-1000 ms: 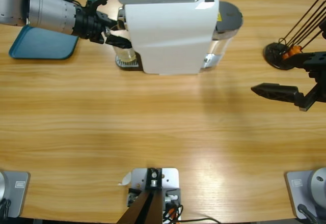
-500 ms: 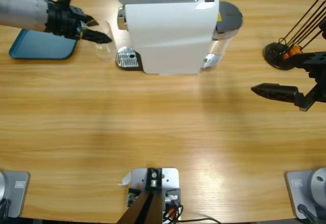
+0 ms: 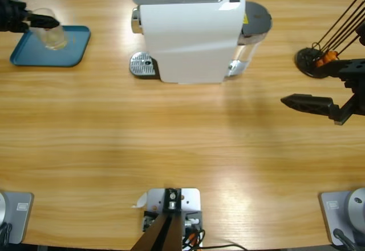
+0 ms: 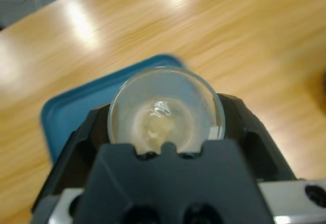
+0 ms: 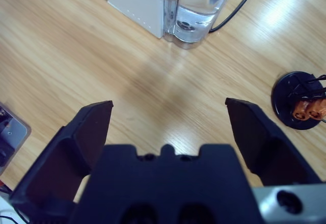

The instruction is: Pour coffee

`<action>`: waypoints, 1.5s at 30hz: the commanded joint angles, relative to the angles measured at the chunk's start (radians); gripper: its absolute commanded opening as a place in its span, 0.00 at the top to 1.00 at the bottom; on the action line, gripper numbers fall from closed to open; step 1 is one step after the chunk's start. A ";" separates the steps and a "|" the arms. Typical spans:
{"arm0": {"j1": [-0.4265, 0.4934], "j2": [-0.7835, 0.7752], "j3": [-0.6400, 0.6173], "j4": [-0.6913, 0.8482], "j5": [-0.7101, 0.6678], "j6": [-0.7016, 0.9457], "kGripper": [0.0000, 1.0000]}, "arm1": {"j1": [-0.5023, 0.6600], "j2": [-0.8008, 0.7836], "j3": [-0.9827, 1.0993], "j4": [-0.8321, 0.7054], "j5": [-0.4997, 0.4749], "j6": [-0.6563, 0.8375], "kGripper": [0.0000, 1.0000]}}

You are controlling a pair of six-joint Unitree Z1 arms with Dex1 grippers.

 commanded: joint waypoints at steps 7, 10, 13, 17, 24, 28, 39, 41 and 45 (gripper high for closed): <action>0.057 0.152 0.093 -0.205 0.049 -0.098 0.73 | 0.008 0.031 0.032 -0.018 -0.009 -0.011 0.01; 0.062 0.176 0.093 -0.222 0.006 -0.110 0.36 | 0.008 0.031 0.032 -0.018 -0.009 -0.011 0.01; 0.067 0.187 0.098 -0.233 -0.044 -0.128 0.05 | 0.008 0.025 0.032 -0.016 -0.012 -0.011 0.01; 0.067 0.186 0.106 -0.236 -0.094 -0.155 0.00 | 0.008 0.021 0.032 -0.016 -0.011 -0.011 0.01; 0.067 0.095 0.139 -0.234 -0.095 -0.157 0.00 | 0.008 -0.003 0.033 -0.013 -0.012 -0.011 0.01; 0.079 -0.136 0.189 -0.132 -0.052 -0.156 0.00 | 0.008 -0.021 0.039 -0.016 -0.015 -0.011 0.01; -0.238 -0.507 0.077 0.495 -0.169 -0.186 0.00 | 0.008 -0.066 0.023 0.010 -0.024 -0.011 0.01; -0.383 -0.540 0.093 0.520 -0.228 -0.207 0.01 | 0.008 -0.057 0.019 0.013 -0.024 -0.011 0.01; -0.561 -0.567 0.145 0.525 -0.292 -0.210 0.01 | 0.008 -0.044 0.015 0.016 -0.018 -0.013 0.01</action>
